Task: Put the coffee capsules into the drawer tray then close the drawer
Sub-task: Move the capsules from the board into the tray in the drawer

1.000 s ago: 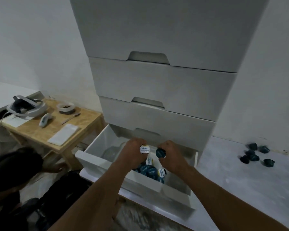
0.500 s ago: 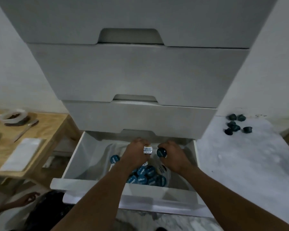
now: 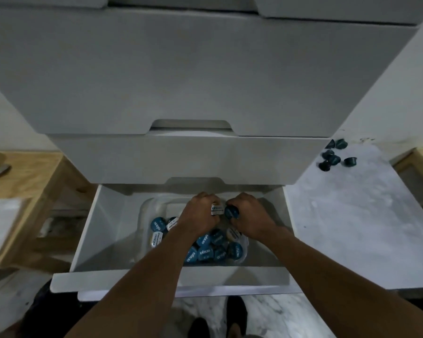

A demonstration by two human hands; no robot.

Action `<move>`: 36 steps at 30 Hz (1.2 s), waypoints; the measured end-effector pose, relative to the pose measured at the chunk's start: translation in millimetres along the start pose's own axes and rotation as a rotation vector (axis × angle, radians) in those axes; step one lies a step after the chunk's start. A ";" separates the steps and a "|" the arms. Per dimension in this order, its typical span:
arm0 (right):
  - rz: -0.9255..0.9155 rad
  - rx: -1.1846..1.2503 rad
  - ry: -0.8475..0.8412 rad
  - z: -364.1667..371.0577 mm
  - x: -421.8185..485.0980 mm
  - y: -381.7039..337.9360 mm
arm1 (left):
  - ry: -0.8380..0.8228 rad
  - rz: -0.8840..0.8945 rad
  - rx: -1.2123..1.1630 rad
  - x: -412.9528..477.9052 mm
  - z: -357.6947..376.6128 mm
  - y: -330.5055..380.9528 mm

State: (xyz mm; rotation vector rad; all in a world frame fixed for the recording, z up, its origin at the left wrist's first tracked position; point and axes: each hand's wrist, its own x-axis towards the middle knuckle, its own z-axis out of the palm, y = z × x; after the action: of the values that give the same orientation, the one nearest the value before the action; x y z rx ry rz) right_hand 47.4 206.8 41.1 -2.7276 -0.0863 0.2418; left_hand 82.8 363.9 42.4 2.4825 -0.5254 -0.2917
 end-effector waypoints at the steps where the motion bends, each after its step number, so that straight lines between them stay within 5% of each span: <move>1: 0.001 -0.008 -0.009 0.5 1.0 1.6 | -0.011 0.000 -0.002 1.3 2.5 -1.2; 36: -0.131 -0.111 -0.154 -11.6 0.0 14.9 | -0.175 -0.131 -0.051 5.3 2.5 -11.6</move>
State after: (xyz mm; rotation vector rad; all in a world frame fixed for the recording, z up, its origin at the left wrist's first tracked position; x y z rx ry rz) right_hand 49.8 188.7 45.8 -2.7950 -0.3289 0.4198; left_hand 90.3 369.1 33.2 2.4593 -0.4199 -0.5715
